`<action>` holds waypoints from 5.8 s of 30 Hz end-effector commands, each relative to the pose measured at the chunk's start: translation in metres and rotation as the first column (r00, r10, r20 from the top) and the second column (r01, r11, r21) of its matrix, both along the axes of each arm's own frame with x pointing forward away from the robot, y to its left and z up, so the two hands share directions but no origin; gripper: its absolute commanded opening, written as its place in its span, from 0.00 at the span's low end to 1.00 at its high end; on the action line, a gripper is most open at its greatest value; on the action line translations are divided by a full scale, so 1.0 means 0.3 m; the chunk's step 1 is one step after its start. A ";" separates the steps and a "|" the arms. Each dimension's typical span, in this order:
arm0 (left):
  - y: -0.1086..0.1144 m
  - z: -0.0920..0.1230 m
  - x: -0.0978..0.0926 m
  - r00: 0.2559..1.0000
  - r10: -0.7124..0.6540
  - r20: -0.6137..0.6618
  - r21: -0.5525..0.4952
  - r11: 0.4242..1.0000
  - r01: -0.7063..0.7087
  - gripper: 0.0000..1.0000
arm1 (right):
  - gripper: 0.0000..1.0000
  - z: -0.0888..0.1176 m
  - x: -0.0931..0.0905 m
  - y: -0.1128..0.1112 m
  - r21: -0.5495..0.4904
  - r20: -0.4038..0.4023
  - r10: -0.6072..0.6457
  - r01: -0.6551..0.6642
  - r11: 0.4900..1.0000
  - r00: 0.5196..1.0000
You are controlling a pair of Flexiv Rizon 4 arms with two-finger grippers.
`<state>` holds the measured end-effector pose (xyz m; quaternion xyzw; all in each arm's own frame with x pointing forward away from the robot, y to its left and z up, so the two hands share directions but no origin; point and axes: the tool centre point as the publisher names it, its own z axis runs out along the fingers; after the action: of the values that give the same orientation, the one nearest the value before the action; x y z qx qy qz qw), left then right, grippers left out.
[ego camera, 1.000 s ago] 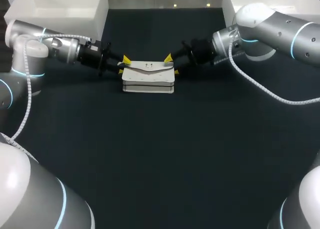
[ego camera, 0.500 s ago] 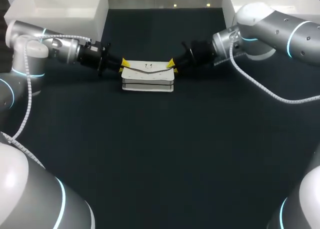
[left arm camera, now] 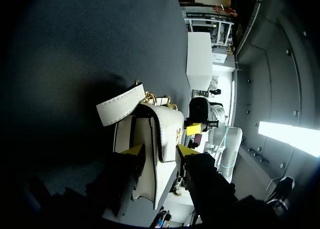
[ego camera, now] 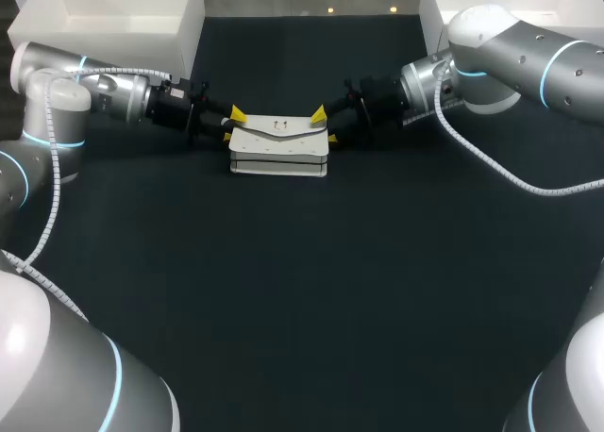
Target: Pick up the bag, open it, inspect its contents, close it, and place it on the opposite side
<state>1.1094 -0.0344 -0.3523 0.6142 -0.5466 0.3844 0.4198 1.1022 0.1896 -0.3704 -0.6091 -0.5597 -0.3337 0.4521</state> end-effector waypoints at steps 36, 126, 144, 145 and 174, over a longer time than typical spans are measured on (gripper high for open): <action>0.184 0.141 -0.107 0.993 0.100 0.056 0.035 0.994 -0.102 1.00 | 0.40 0.039 -0.107 -0.047 0.016 0.025 0.018 -0.018 1.000 1.000; 0.664 0.304 -0.096 0.972 -0.163 0.171 0.769 0.639 -0.028 1.00 | 0.00 0.020 -0.006 -0.566 -0.103 0.028 -0.090 0.093 0.990 0.996; 0.742 0.277 -0.067 0.960 -0.231 0.159 0.833 0.553 -0.005 1.00 | 0.00 0.020 0.136 -1.044 -0.155 0.044 -0.144 0.149 0.977 0.989; 0.741 0.278 -0.067 0.959 -0.234 0.157 0.833 0.553 -0.001 1.00 | 0.00 0.022 0.143 -1.063 -0.158 0.042 -0.156 0.160 0.974 0.987; 0.710 0.287 -0.081 0.961 -0.255 0.111 0.858 0.513 0.037 1.00 | 0.00 0.058 0.205 -1.276 -0.232 0.023 -0.164 0.165 0.959 0.986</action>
<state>1.0848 0.1787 -0.2665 0.6443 -0.7575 0.0994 0.0350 1.1547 -0.1749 -0.3646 -0.7191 -0.5244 -0.3356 0.3087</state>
